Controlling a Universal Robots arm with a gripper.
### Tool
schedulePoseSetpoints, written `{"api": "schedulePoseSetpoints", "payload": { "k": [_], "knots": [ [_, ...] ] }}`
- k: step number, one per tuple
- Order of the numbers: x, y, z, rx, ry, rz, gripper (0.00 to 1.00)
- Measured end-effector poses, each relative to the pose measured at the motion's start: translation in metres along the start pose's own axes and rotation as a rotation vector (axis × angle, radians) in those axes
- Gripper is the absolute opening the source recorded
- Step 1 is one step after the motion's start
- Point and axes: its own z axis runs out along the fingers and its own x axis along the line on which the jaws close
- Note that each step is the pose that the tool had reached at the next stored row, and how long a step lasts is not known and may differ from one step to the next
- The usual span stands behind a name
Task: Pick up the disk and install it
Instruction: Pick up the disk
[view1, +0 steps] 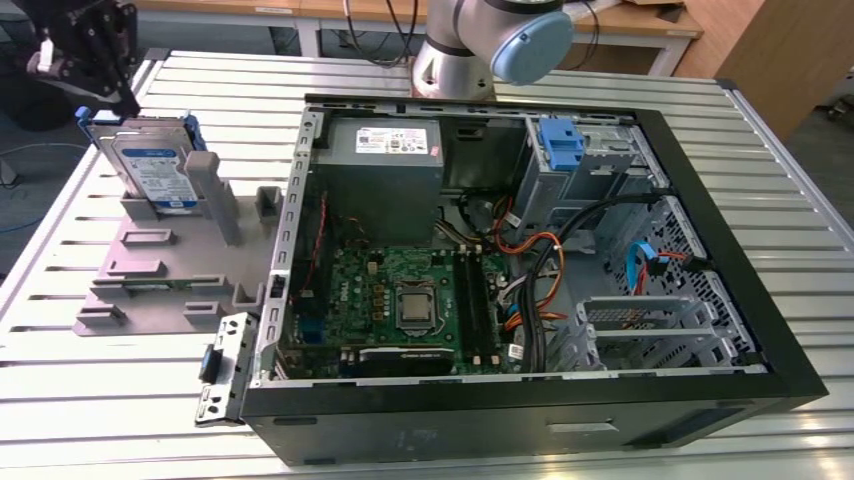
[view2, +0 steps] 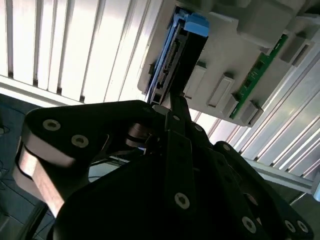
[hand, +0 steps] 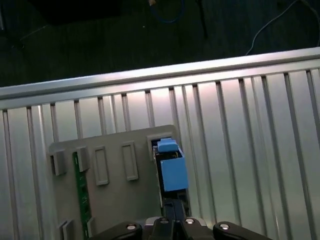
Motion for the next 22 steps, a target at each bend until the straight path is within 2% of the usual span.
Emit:
{"api": "schedulePoseSetpoints", "payload": {
  "k": [3, 9, 12, 16, 19, 20, 21, 22],
  "knots": [
    [0.0, -0.0002, 0.0006, -0.0013, 0.002, -0.05, 0.11],
    [-0.0009, -0.0067, 0.0008, -0.0015, 0.0023, -0.054, 0.11],
    [-0.0011, -0.0079, 0.0011, -0.0015, 0.0023, -0.057, 0.11],
    [-0.0011, -0.008, 0.0014, -0.0027, 0.0037, -0.102, 0.11],
    [-0.0011, -0.008, 0.0014, -0.0028, 0.0039, -0.107, 0.11],
    [-0.001, -0.0081, 0.0014, -0.0031, 0.001, -0.108, 0.11],
    [-0.001, -0.0081, 0.0015, -0.0034, -0.0057, -0.109, 0.11],
    [-0.0011, -0.0081, 0.0014, -0.0038, -0.0089, -0.11, 0.11]
  ]
}}
